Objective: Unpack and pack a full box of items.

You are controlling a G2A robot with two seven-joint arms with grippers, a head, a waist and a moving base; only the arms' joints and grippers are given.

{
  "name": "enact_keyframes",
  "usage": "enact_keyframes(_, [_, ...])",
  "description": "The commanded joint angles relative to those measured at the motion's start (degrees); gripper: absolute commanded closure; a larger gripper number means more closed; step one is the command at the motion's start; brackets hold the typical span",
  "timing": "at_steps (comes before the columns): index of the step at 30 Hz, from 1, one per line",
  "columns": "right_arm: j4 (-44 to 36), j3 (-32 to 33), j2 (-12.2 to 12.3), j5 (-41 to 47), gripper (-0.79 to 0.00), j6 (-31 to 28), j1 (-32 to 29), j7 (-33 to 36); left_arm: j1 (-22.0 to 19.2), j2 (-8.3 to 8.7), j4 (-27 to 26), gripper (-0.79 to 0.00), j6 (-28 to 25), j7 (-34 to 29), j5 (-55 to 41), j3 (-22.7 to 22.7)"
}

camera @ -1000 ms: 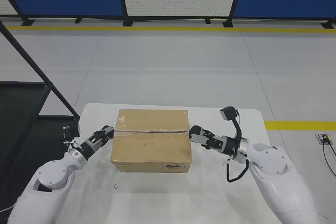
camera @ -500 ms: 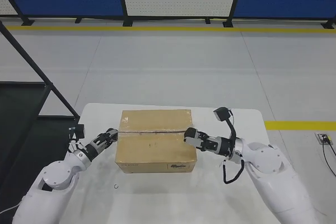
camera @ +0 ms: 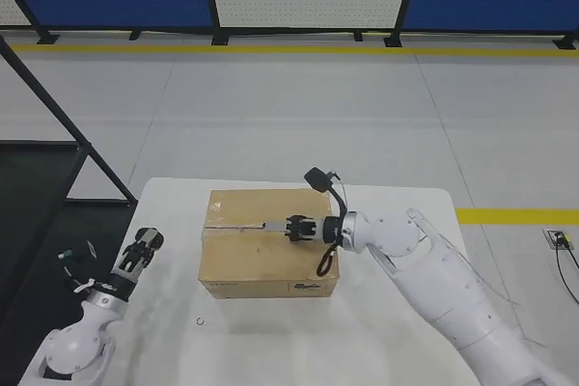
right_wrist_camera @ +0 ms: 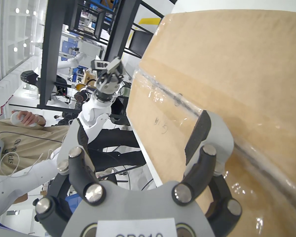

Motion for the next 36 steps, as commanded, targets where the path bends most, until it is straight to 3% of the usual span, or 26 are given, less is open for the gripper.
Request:
enact_keyframes(1, [3.30,-1.98,-1.31,1.09,-0.785,-0.27,1.76,-0.53,3.78,0.02,-3.61,0.000,-0.11,2.72,1.52,-1.70])
enact_keyframes(5, [7.89,-5.09,-3.82,3.16,-0.785,-1.55,4.25,-1.18,7.88,-0.01,-7.88,0.000,0.13,4.67,3.26,-4.03])
enact_keyframes(9, [11.25,-7.55,-6.15,4.58,-0.785,-2.93,6.24,-1.54,9.25,-0.19,-9.15,0.000,0.69,4.84,3.26,-5.13])
enact_keyframes(21, [19.91,-10.47,-12.49,11.60,-0.785,-4.19,9.31,-5.64,9.06,-1.20,-8.68,0.000,1.62,6.99,6.16,-3.99])
enact_keyframes(36, [29.19,-11.37,-18.55,17.10,-0.785,-6.99,12.35,-2.14,8.88,-2.32,-7.73,0.000,1.38,8.07,7.42,-3.83])
